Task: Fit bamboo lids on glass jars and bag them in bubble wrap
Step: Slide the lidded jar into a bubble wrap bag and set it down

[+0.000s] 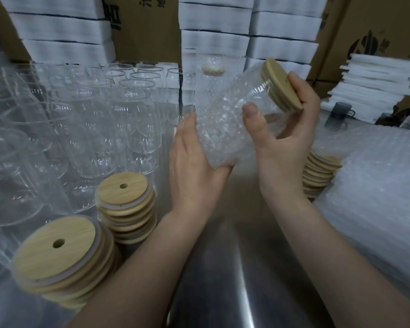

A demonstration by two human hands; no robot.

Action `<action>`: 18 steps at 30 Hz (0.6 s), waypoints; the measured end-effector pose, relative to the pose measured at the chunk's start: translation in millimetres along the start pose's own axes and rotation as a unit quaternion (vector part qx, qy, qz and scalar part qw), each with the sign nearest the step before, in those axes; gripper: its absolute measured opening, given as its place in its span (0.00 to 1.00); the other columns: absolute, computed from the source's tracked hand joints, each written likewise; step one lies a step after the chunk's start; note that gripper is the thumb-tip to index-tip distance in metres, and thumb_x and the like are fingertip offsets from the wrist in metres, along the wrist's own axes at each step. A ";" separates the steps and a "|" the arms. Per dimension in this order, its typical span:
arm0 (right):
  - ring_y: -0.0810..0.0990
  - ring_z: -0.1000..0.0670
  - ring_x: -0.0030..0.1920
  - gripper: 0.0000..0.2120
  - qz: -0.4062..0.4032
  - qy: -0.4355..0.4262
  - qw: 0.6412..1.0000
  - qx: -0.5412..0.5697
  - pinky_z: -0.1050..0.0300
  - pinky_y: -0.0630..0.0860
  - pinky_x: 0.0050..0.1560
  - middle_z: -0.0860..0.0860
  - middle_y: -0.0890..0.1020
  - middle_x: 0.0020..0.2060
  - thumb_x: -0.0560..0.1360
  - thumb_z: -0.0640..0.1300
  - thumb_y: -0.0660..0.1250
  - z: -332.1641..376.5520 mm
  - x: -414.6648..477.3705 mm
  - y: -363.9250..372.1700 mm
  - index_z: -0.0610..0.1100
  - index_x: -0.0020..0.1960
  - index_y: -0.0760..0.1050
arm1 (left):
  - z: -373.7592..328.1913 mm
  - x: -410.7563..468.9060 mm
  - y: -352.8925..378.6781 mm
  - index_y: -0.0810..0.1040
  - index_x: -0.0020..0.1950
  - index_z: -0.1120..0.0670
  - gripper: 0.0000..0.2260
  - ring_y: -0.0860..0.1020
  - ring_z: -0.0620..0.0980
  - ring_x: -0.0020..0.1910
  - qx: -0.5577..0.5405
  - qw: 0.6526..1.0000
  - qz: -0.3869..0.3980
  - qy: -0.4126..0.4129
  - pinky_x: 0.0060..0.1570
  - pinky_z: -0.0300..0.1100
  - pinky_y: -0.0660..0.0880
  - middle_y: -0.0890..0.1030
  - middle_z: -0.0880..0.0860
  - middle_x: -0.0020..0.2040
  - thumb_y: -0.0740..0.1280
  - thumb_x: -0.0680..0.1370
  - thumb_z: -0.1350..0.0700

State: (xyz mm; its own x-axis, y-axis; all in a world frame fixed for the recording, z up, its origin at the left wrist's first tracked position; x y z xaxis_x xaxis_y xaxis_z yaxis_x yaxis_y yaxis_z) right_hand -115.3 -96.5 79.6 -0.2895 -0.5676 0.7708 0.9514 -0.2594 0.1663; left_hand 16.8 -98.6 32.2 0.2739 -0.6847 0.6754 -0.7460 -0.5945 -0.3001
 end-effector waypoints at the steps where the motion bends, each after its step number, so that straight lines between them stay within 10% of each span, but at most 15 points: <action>1: 0.74 0.61 0.61 0.30 0.005 -0.001 1.000 -0.002 0.66 0.71 0.60 0.55 0.73 0.60 0.70 0.50 0.74 0.4 -0.8 1.4 0.44 0.67 0.66 | 0.0 -0.6 -0.3 0.63 0.75 0.58 0.43 0.67 0.53 0.70 -0.004 1.000 -0.003 0.002 0.67 0.51 0.67 0.70 0.55 0.70 0.79 0.66 0.49; 9: 0.74 0.55 0.65 0.34 0.059 -0.025 0.997 -0.052 0.58 0.72 0.66 0.56 0.72 0.61 0.69 0.45 0.78 -0.9 -9.2 9.2 0.38 0.69 0.68 | -2.6 -5.3 1.6 0.62 0.73 0.62 0.41 0.65 0.47 0.65 -0.042 0.999 -0.012 0.007 0.60 0.17 0.51 0.65 0.46 0.63 0.76 0.68 0.48; 18: 0.72 0.58 0.65 0.34 0.112 -0.004 0.991 -0.073 0.64 0.69 0.66 0.56 0.71 0.61 0.70 0.43 0.77 -1.9 -13.6 18.5 0.37 0.70 0.66 | -8.4 -3.8 -1.0 0.64 0.75 0.60 0.38 0.69 0.51 0.71 -0.104 0.994 0.015 -0.032 0.70 0.45 0.65 0.72 0.55 0.70 0.71 0.68 0.49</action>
State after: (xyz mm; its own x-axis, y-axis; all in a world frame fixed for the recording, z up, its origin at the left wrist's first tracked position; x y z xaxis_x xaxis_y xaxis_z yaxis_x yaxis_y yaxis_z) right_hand -94.0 -95.1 71.0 -0.0715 -0.6172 0.7835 0.9662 -0.2381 -0.0993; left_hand 11.4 -91.9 35.6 0.2824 -0.7299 0.6225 -0.8623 -0.4775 -0.1685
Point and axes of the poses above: each hand's wrist, its own x-axis towards the middle knuckle, its own y-axis out of the palm, z = x × y, the point moved 4 cm from there along x, towards the middle knuckle
